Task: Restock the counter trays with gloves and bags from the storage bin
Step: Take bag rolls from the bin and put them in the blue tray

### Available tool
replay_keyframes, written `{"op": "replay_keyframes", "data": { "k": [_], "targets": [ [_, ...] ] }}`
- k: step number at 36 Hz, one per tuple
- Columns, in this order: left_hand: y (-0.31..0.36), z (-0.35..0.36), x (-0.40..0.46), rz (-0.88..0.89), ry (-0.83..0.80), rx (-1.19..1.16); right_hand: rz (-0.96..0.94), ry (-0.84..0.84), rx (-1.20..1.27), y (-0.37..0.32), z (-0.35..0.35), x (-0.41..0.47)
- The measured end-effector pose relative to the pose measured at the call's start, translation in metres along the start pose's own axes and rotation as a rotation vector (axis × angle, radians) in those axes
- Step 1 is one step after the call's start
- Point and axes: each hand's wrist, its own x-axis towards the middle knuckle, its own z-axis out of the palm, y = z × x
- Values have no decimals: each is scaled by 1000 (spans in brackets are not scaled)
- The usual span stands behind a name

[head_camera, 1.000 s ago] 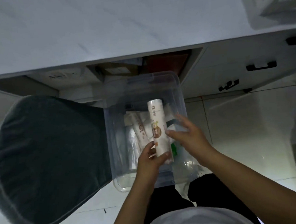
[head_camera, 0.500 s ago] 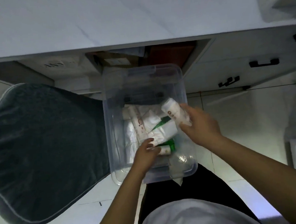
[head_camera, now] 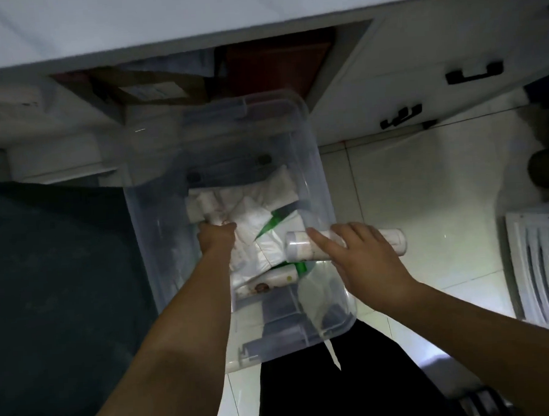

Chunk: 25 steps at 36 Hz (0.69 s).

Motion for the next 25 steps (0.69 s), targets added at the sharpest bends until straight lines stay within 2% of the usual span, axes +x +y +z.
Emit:
{"op": "replay_keyframes", "data": {
  "k": [8,14,18,22,25],
  "targets": [
    [-5,4,3,65,78,74,-20,22,-21,5,6,3],
    [1,-27,-65,262,29,-91,-11,-40,12,3,-4,10],
    [-6,-46,-116,328,-113,-212,69,-113,343,11,-8,15],
    [-2,-70,-194,341,-226,-376,159,23,805,21,-37,-7],
    [1,-75,-248,378,-284,-454,200,82,997,34,-63,-28]
  ]
}}
